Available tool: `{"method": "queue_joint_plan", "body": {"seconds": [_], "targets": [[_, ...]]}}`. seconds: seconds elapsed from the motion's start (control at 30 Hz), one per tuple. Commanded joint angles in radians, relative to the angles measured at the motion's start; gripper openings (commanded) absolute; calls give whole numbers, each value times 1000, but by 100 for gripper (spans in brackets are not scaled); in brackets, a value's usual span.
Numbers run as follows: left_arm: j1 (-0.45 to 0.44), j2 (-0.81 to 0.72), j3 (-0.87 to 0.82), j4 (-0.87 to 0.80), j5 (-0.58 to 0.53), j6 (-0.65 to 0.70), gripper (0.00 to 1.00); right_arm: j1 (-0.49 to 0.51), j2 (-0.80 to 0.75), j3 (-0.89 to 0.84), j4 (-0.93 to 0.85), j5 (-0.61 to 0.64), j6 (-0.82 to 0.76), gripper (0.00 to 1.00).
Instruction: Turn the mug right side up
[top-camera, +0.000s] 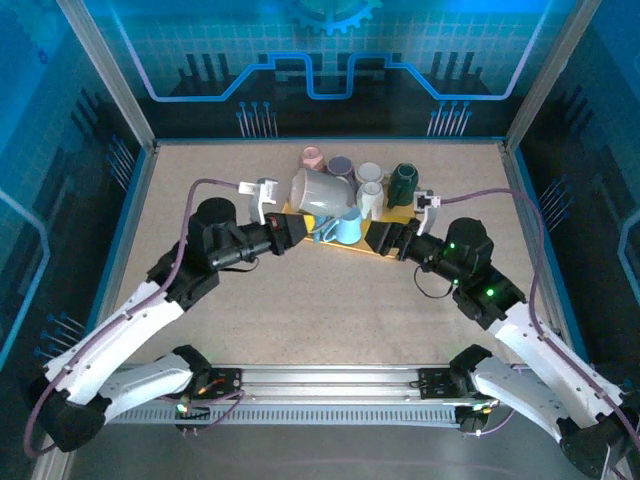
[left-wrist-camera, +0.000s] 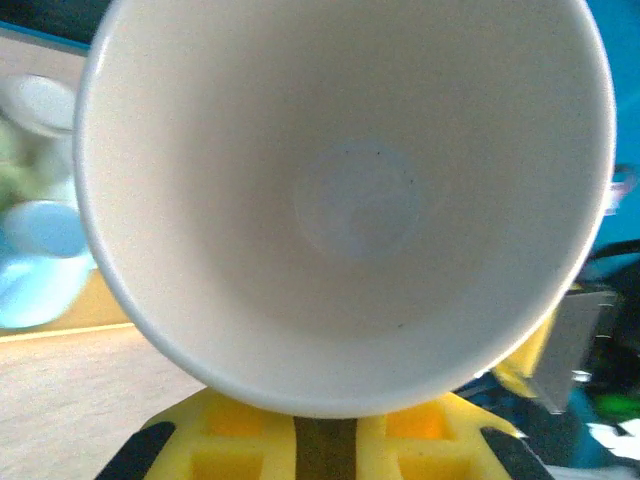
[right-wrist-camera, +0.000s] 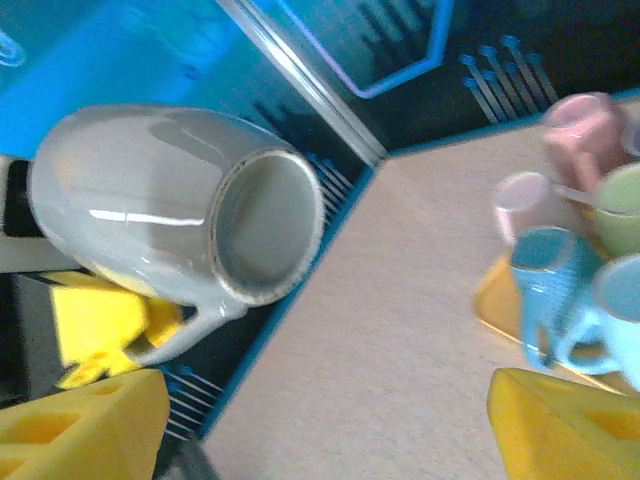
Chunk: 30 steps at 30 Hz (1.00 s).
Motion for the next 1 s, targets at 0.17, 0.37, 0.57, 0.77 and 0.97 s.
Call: {"method": "queue_joint_plan", "body": {"seconds": [0.17,0.37,0.57,0.77,0.97], "targets": [[1,164,140,-601,-460,206,2,70,92,156,-473,164,-237,79],[34,259,93,-600,-596,222,4,119,125,191,-560,225,-286,78],[78,379,109,-575,-596,246,4,128,121,195,-597,233,-321,78],[83,442,99,-550,-595,246,7,128,125,196,-611,229,-352,78],[84,482,72,-533,-639,278,9,128,122,186,-608,222,-375,79]]}}
